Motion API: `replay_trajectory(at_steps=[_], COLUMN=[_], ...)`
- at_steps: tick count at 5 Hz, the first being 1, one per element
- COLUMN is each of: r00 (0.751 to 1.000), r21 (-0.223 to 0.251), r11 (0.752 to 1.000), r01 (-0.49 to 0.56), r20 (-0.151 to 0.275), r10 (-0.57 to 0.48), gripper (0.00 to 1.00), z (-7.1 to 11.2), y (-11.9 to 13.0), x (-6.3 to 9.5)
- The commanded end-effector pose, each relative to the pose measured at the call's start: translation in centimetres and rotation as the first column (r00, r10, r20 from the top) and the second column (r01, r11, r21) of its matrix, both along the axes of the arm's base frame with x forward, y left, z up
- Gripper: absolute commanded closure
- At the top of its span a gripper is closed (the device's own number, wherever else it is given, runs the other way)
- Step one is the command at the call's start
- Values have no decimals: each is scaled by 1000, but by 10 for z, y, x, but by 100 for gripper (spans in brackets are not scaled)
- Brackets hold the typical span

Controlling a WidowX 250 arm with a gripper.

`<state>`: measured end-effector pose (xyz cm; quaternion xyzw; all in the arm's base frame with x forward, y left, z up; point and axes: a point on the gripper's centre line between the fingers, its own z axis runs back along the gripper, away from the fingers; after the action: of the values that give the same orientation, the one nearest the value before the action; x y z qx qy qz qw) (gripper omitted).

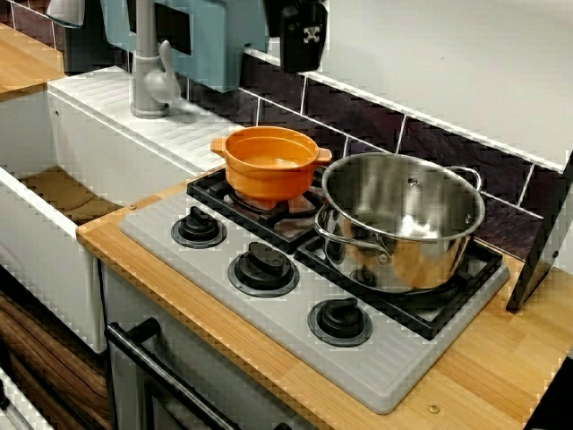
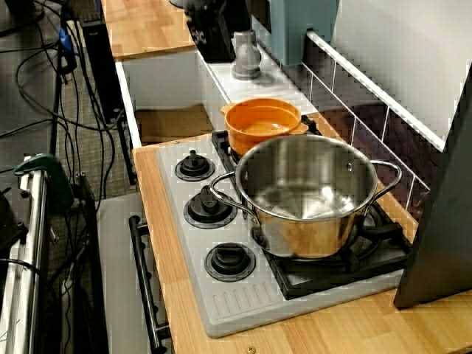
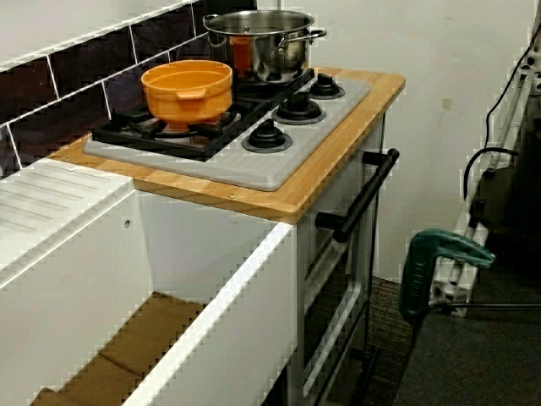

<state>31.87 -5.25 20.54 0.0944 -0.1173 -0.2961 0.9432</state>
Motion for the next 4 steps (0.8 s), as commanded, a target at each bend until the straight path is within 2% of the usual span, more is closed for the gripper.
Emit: replay_trajectory(at_steps=[1,2,3,4], r00=[981,935,877,808], r21=[23,18,-44,-157], r11=[981,936,887,827], r01=[192,351,460,540], r20=[32,-65,-137,-181], r10=[-192,-349,-461,-561], gripper=[0,0,0,0], z=[-14,-22,-20,-13], y=[-34,-45,-49,-48], x=[12,14,14,15])
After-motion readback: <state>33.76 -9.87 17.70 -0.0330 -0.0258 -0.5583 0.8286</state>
